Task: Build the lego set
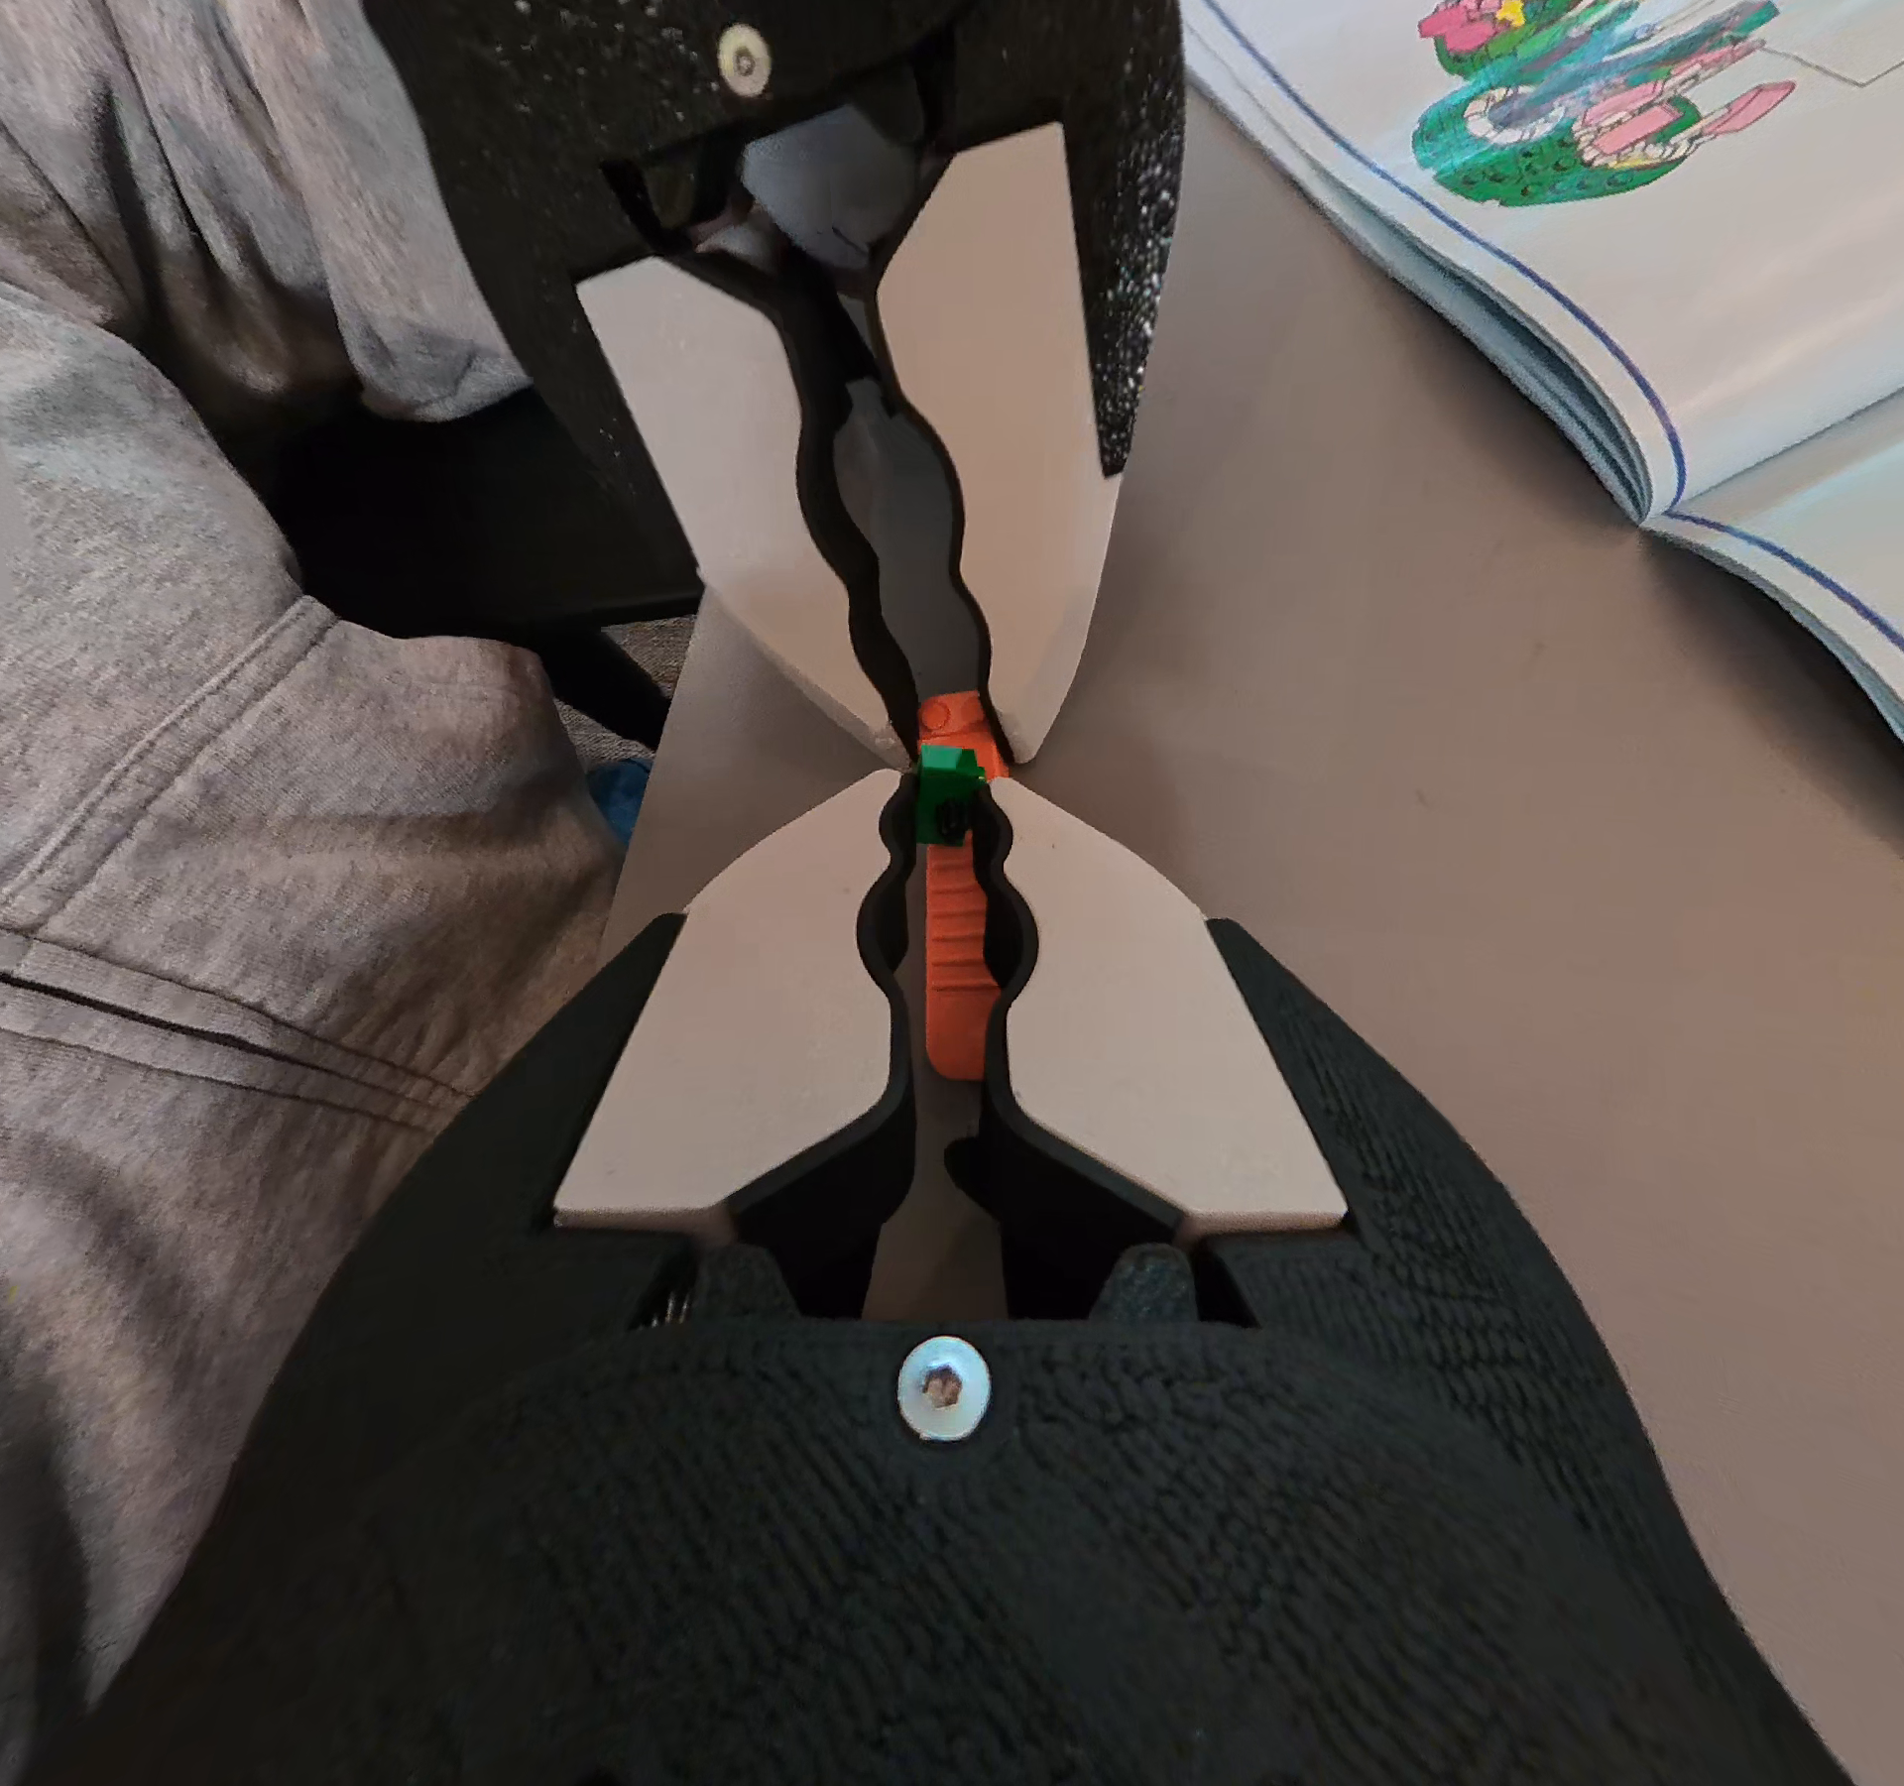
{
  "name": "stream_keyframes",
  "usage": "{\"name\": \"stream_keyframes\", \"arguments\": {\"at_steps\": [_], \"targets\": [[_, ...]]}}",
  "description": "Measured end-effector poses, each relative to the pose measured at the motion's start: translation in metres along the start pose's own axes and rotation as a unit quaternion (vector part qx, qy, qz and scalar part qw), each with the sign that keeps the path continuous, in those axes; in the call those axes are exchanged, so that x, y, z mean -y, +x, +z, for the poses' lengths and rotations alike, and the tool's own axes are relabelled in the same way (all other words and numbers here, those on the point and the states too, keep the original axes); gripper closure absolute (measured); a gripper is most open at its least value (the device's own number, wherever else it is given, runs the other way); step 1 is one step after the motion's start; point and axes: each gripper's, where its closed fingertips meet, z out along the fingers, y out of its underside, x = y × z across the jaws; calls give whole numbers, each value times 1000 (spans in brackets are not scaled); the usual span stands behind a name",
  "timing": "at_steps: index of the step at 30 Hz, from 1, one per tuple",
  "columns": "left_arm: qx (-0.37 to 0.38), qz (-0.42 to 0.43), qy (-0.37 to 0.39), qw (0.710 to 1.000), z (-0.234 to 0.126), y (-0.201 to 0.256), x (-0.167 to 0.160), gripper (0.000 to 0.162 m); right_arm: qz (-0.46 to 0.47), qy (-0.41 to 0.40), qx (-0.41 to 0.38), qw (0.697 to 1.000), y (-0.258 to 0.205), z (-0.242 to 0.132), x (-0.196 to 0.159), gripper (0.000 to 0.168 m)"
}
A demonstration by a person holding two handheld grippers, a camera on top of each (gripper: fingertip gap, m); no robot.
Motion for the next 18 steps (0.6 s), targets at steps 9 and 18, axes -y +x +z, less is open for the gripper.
{"name": "stream_keyframes", "arguments": {"at_steps": [9,18], "targets": [[90,-26,129,987,-16,-22,7,136,-166,146,-195,956,9,-40,32,159],[183,-73,379,904,-75,-31,69,129,-362,226,-469,773,17,-90,66,159]]}}
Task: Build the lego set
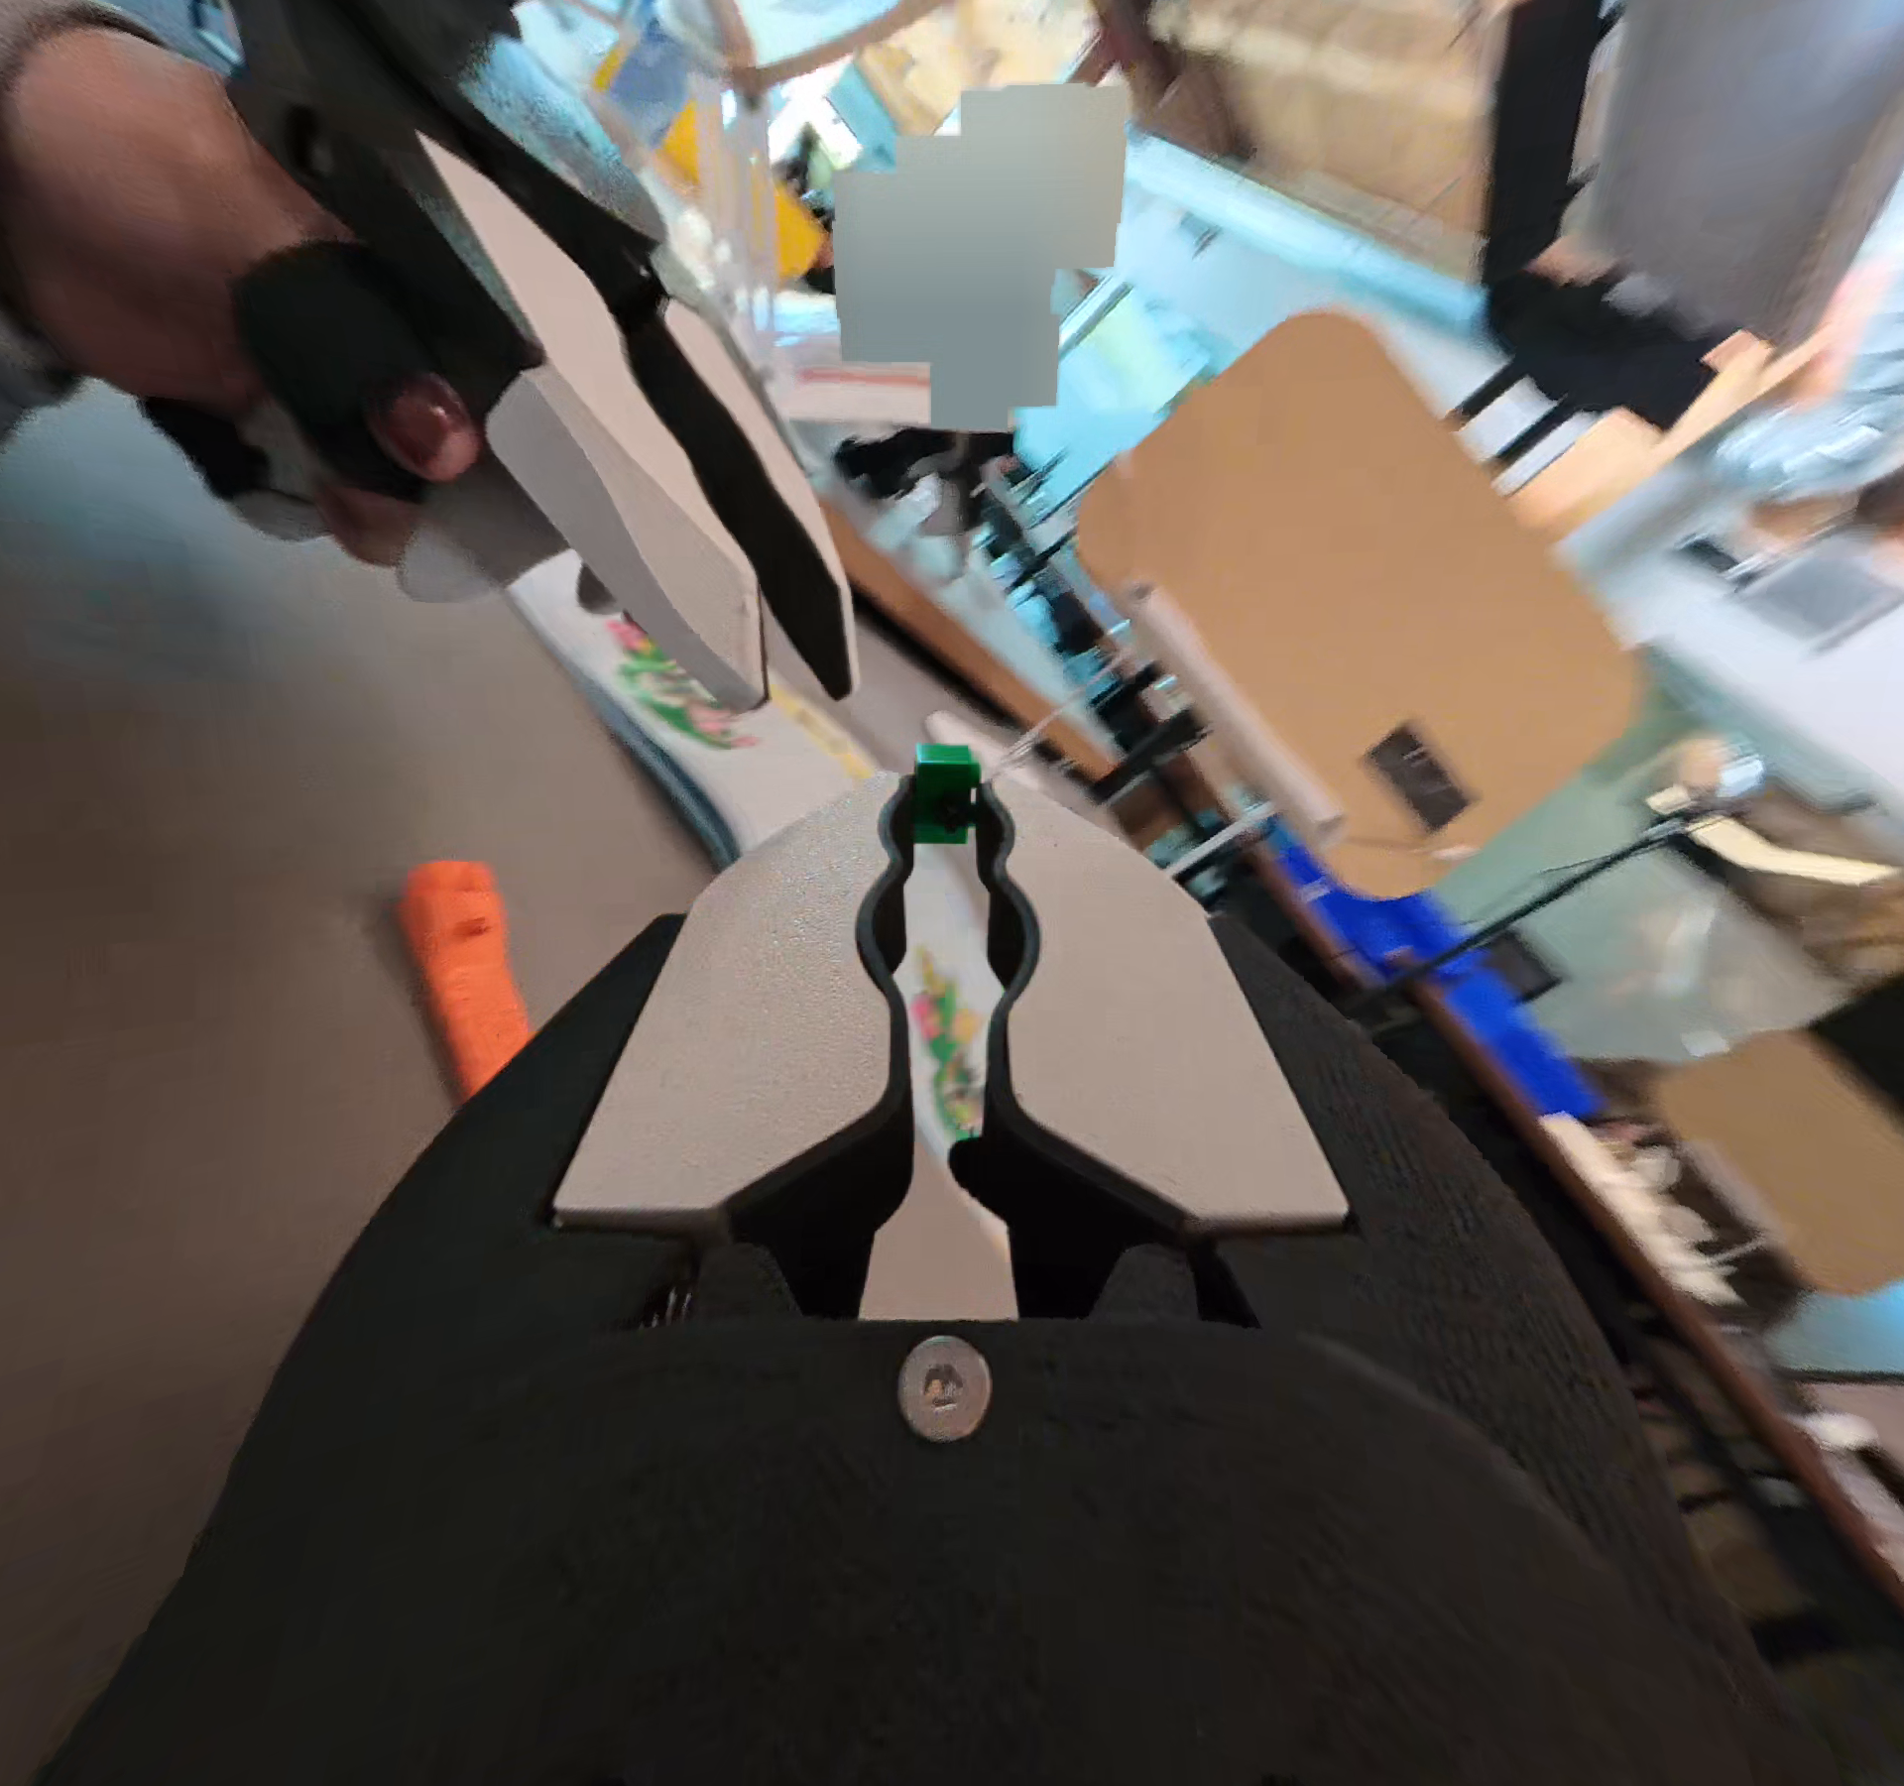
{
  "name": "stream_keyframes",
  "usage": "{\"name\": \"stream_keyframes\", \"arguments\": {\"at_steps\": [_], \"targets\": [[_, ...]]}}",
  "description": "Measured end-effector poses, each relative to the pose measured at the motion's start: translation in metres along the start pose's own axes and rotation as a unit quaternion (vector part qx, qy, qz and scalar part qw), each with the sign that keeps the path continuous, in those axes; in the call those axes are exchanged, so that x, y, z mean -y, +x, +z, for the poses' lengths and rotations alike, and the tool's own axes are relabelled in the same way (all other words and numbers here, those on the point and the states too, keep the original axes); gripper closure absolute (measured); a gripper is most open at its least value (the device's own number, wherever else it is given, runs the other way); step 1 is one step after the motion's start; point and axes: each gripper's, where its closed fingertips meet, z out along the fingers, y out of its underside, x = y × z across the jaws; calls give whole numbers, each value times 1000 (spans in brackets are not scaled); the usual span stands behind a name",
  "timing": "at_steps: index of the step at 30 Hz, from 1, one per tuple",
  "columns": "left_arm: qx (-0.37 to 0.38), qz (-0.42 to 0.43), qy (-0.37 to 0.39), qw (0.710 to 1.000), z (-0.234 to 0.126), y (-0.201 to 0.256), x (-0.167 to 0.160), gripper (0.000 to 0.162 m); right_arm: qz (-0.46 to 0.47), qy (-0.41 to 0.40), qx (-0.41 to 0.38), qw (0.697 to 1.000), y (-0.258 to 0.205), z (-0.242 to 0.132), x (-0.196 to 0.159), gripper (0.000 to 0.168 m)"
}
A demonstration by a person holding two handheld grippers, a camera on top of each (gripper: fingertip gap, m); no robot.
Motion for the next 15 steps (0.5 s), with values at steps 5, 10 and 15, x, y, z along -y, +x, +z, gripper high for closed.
{"name": "stream_keyframes", "arguments": {"at_steps": [5,10,15], "targets": [[21,57,37,997,14,18,20,129,-107,51,-76,990,6,-11,21,159],[22,98,81,992,11,35,45,137,-136,86,-98,982,10,-22,38,159],[4,97,80,992,13,44,50,148,-146,107,-92,979,8,-29,44,159]]}}
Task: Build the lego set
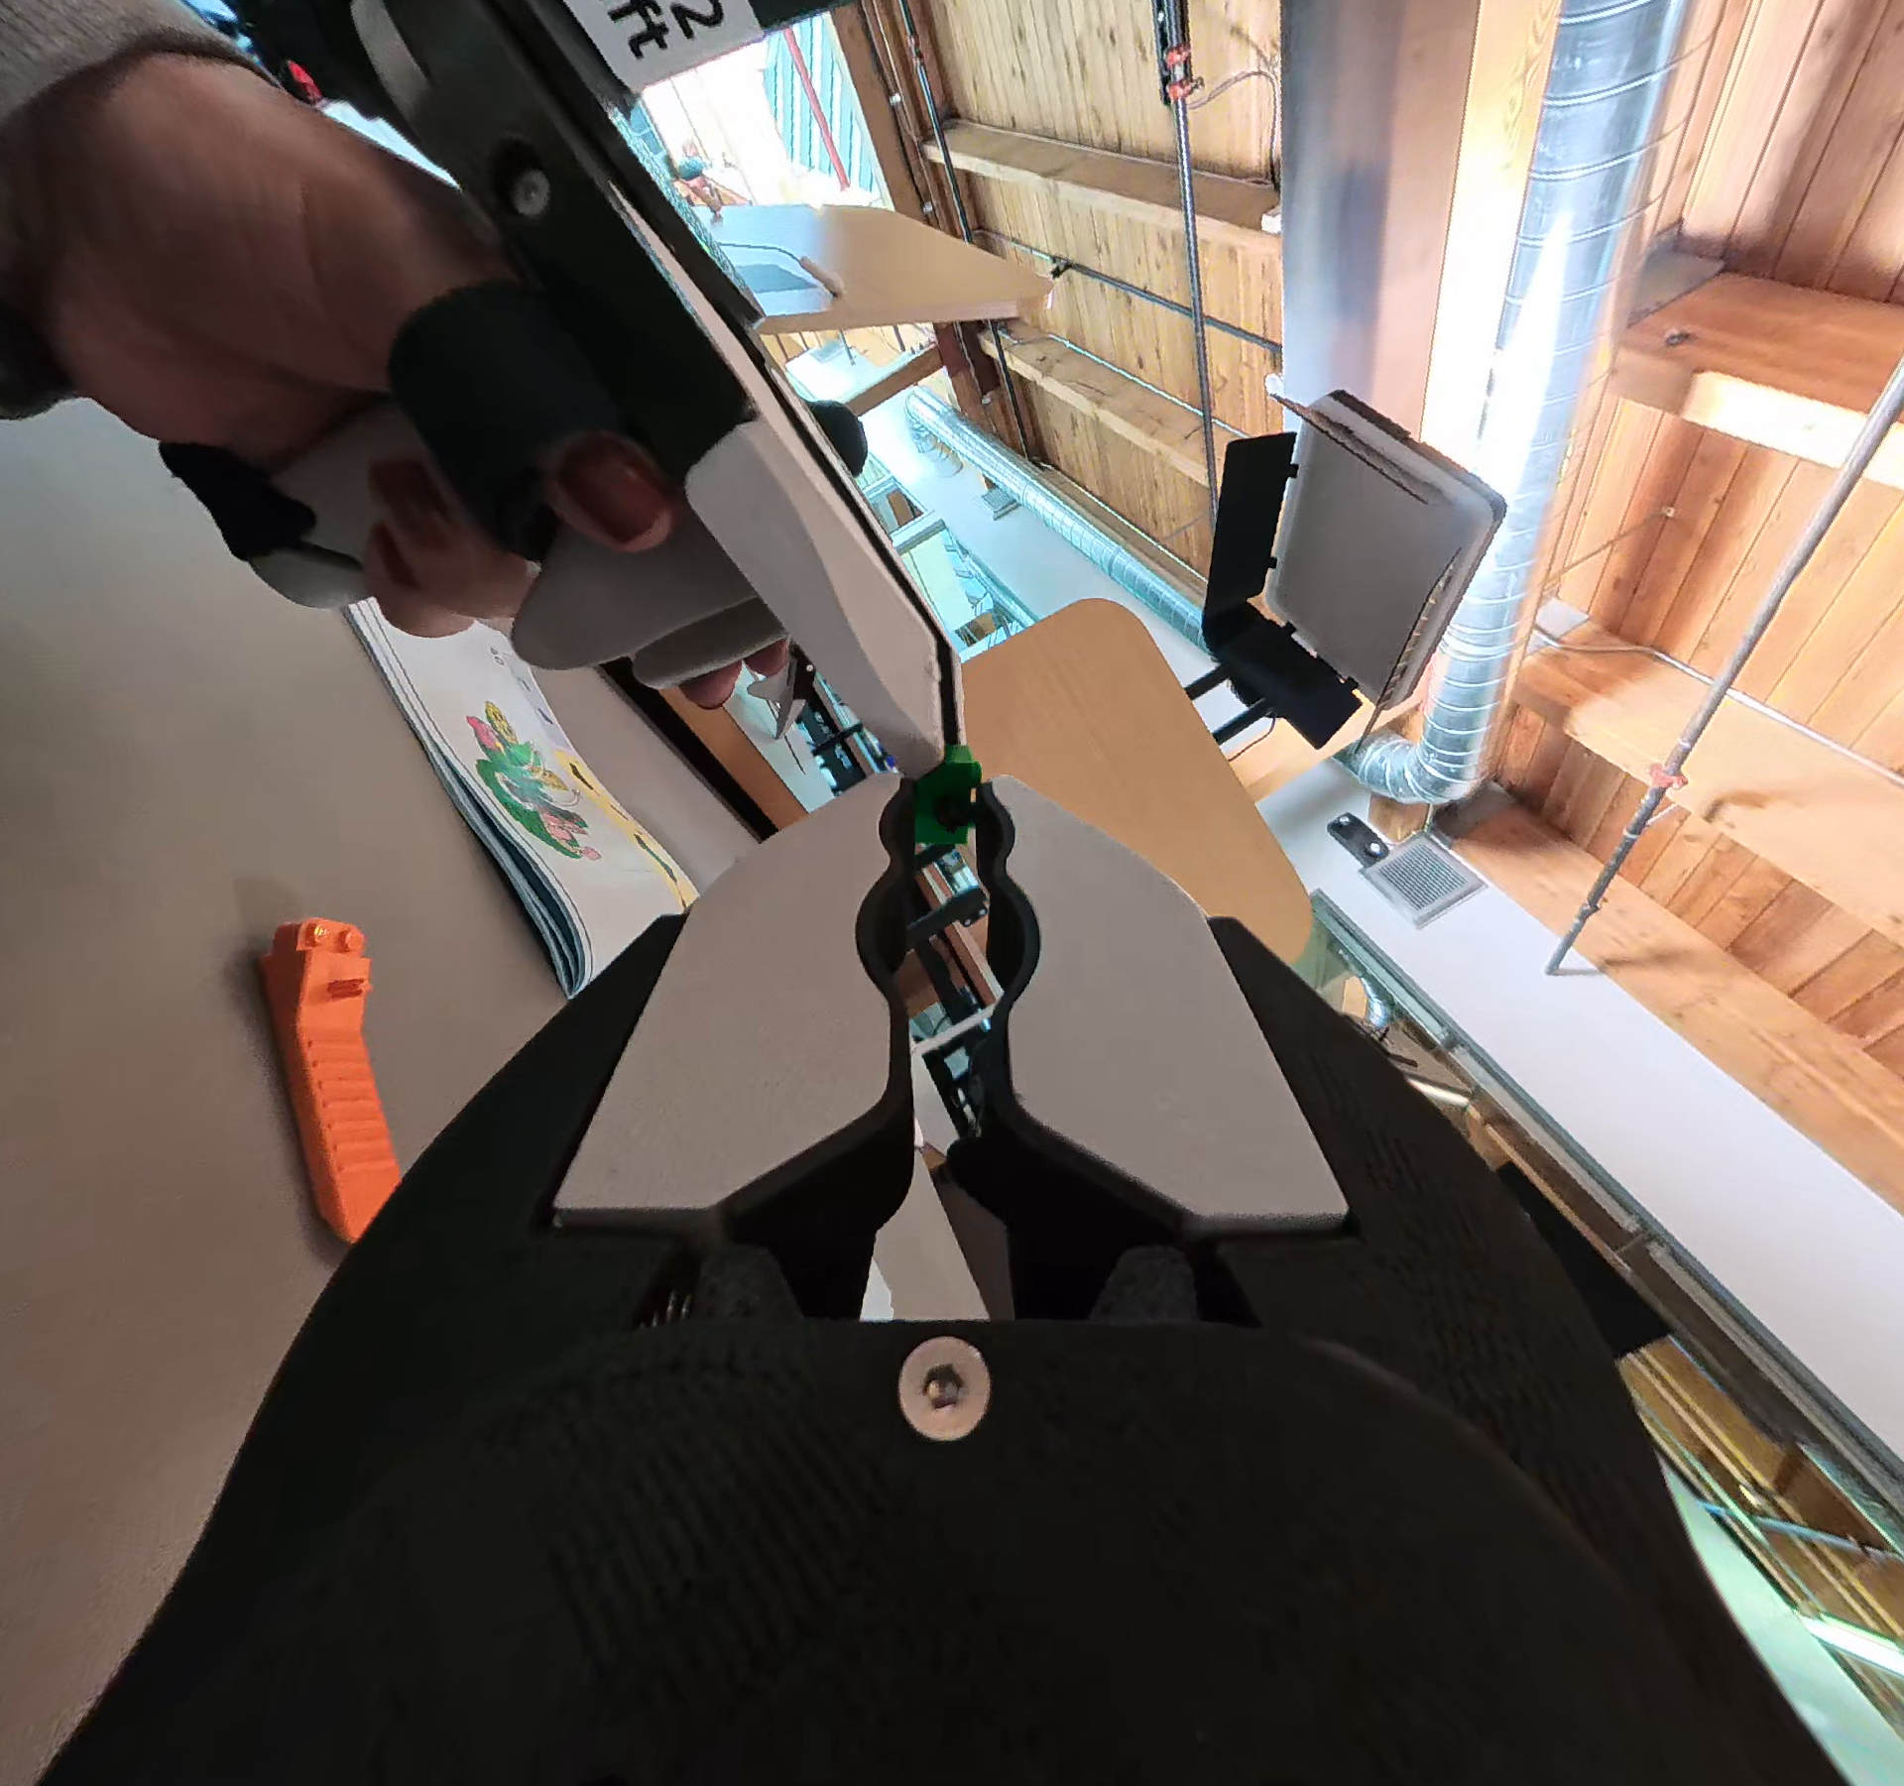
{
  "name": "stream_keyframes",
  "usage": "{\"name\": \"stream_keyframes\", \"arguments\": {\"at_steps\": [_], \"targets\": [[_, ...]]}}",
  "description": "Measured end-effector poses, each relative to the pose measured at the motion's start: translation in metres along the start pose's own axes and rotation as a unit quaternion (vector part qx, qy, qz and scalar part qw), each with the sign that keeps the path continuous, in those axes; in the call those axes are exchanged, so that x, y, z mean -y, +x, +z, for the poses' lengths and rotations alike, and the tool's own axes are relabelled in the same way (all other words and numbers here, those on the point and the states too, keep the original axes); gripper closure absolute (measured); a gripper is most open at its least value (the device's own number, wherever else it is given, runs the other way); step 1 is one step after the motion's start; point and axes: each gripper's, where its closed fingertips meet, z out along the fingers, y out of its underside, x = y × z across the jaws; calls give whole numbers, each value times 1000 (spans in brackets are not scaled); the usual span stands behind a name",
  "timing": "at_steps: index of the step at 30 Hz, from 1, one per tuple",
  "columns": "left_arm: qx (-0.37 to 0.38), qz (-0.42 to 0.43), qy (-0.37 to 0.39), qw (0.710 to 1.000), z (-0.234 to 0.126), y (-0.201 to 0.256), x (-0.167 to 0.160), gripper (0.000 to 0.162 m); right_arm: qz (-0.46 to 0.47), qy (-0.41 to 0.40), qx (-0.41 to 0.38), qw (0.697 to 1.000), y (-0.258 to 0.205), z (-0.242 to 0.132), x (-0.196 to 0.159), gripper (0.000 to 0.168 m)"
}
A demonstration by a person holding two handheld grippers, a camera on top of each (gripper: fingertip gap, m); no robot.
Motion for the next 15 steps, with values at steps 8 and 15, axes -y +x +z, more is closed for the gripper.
{"name": "stream_keyframes", "arguments": {"at_steps": [8,15], "targets": [[3,13,-4,1000,2,3,-1,151,-6,4,6,1000,-1,-3,0,160],[1,-10,-24,1000,3,3,-6,152,-1,-2,20,1000,-3,-2,-2,160]]}}
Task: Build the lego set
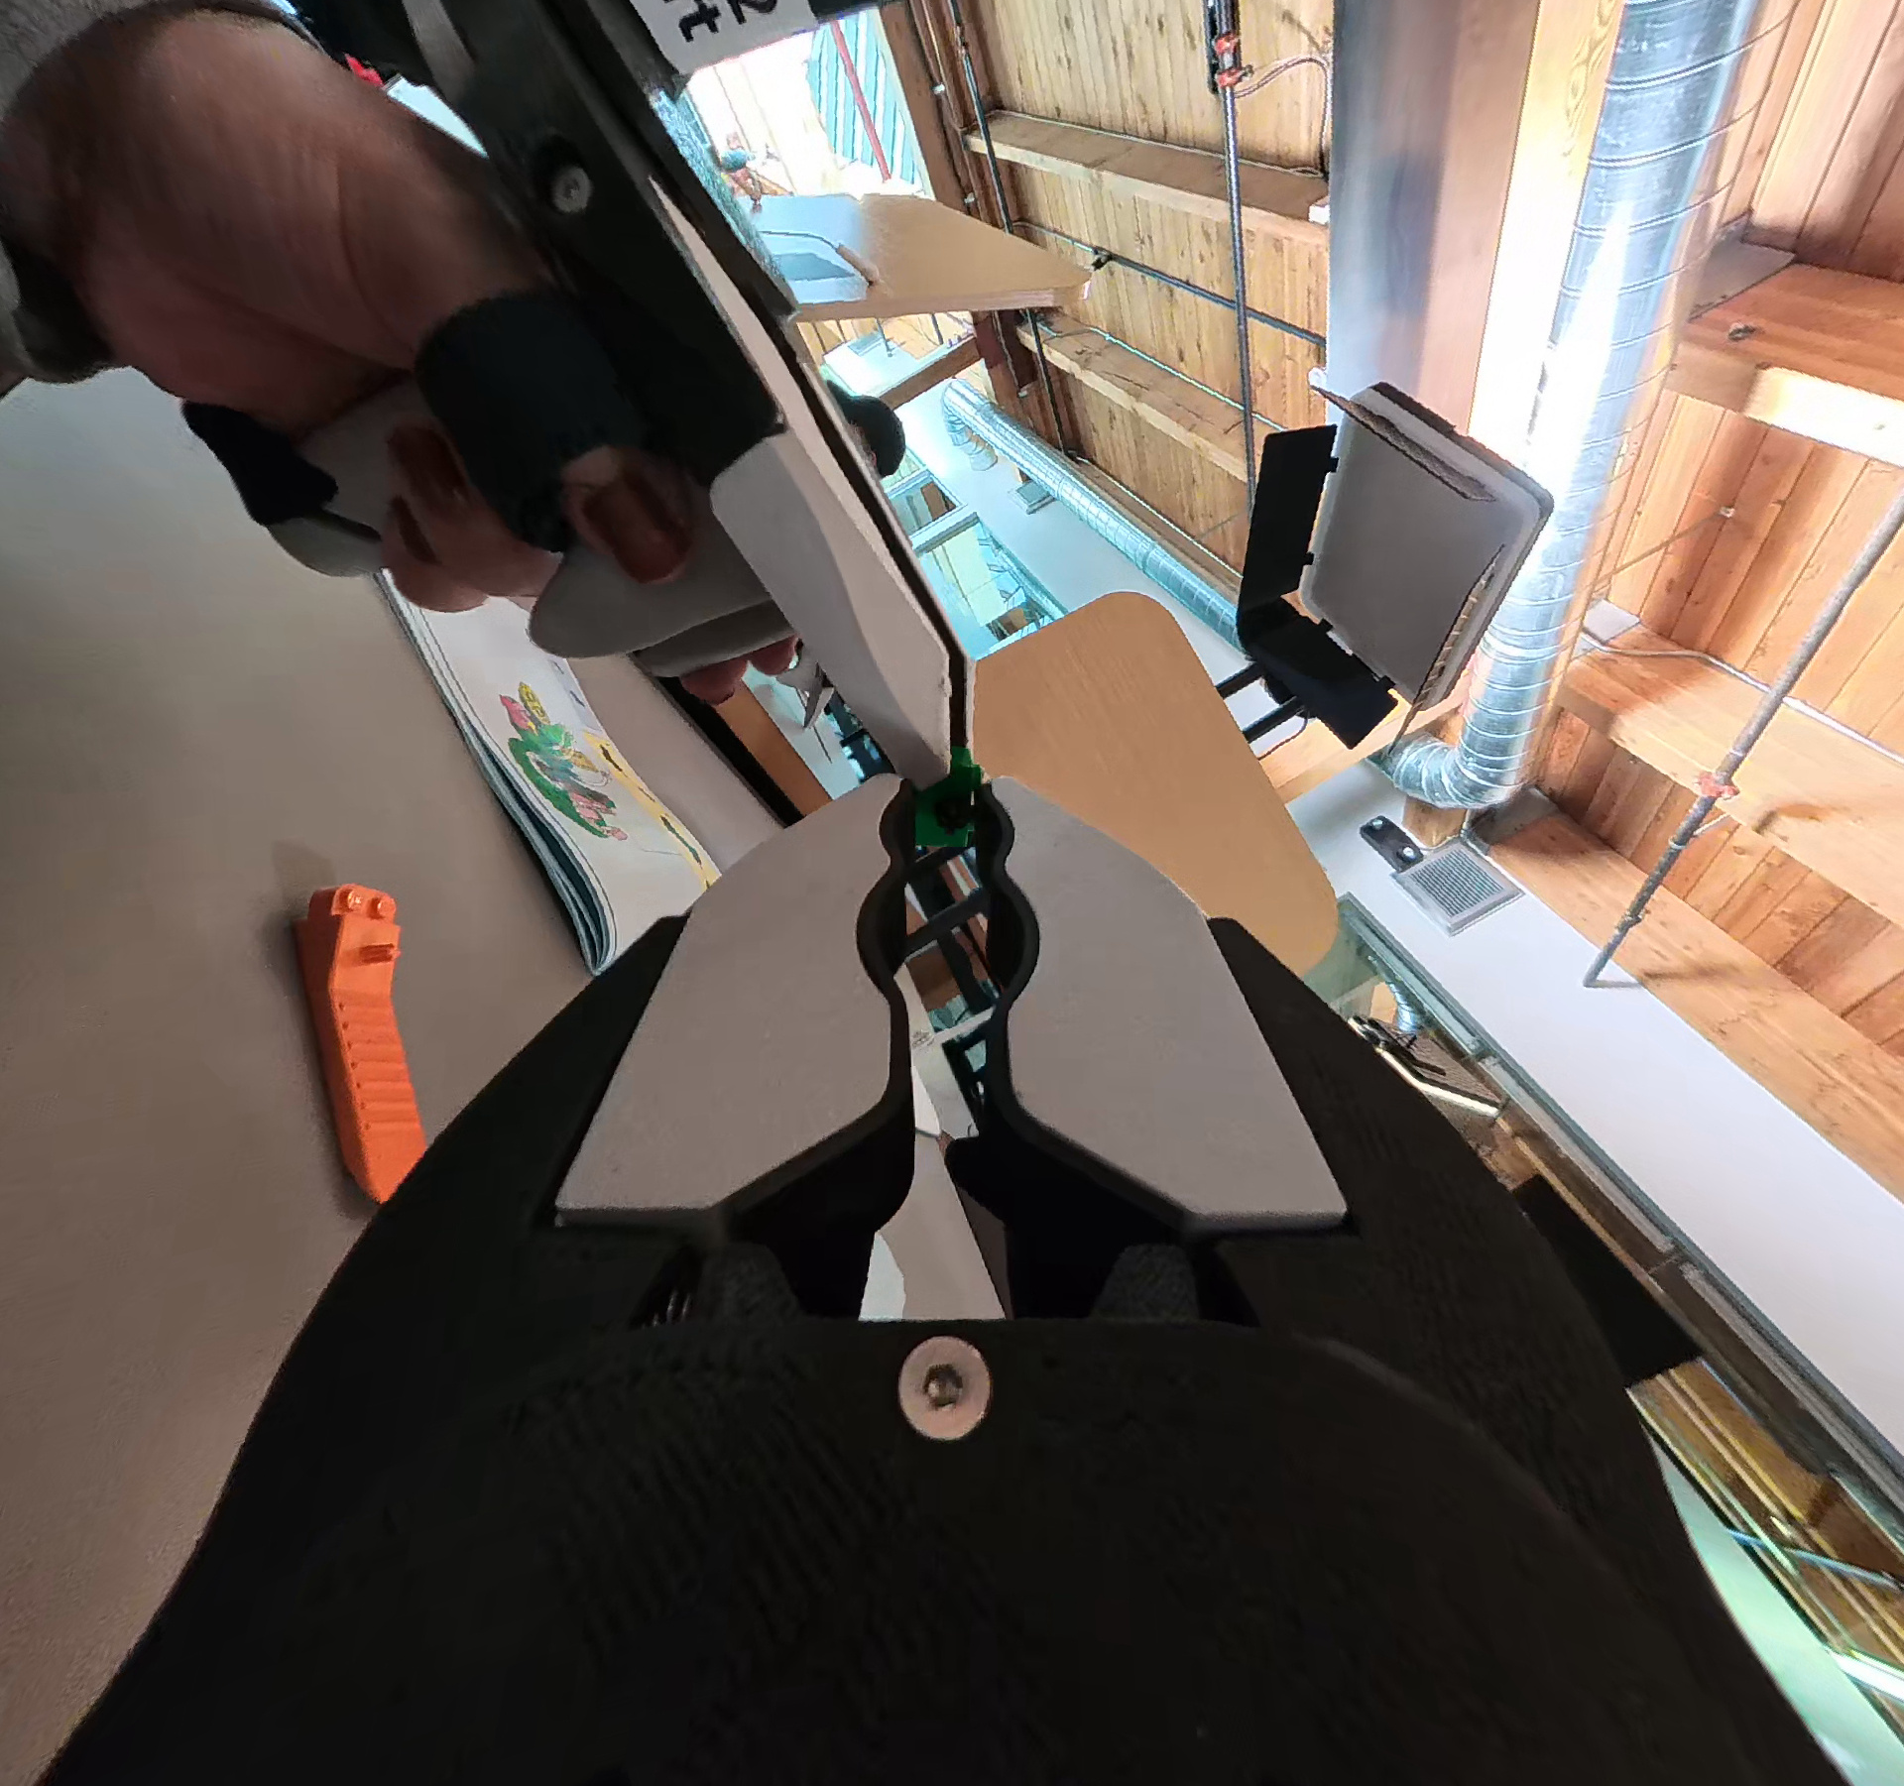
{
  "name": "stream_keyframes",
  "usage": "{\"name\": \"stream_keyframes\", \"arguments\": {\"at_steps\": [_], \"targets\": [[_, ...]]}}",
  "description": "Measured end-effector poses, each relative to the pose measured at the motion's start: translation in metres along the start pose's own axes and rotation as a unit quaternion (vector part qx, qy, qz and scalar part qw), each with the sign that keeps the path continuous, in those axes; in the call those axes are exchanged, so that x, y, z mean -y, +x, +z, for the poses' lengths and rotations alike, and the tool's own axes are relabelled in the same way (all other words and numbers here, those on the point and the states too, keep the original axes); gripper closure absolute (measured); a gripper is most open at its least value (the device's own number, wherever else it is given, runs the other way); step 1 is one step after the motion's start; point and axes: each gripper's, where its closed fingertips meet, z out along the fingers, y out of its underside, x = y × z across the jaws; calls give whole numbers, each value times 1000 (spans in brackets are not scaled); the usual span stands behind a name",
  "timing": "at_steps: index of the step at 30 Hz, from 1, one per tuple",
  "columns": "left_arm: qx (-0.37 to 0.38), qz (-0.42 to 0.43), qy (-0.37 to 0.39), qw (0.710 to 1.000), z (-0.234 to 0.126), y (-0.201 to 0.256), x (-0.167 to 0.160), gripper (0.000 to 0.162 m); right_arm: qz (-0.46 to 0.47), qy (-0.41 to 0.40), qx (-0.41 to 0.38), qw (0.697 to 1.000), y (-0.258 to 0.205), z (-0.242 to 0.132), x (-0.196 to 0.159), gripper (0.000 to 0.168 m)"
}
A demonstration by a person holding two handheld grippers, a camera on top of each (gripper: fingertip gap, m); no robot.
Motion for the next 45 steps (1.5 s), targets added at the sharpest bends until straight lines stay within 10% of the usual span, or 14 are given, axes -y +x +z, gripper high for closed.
{"name": "stream_keyframes", "arguments": {"at_steps": [45], "targets": [[-3,-107,-4,994,1,-19,-22,154,89,-40,44,994,-12,6,-16,151]]}}
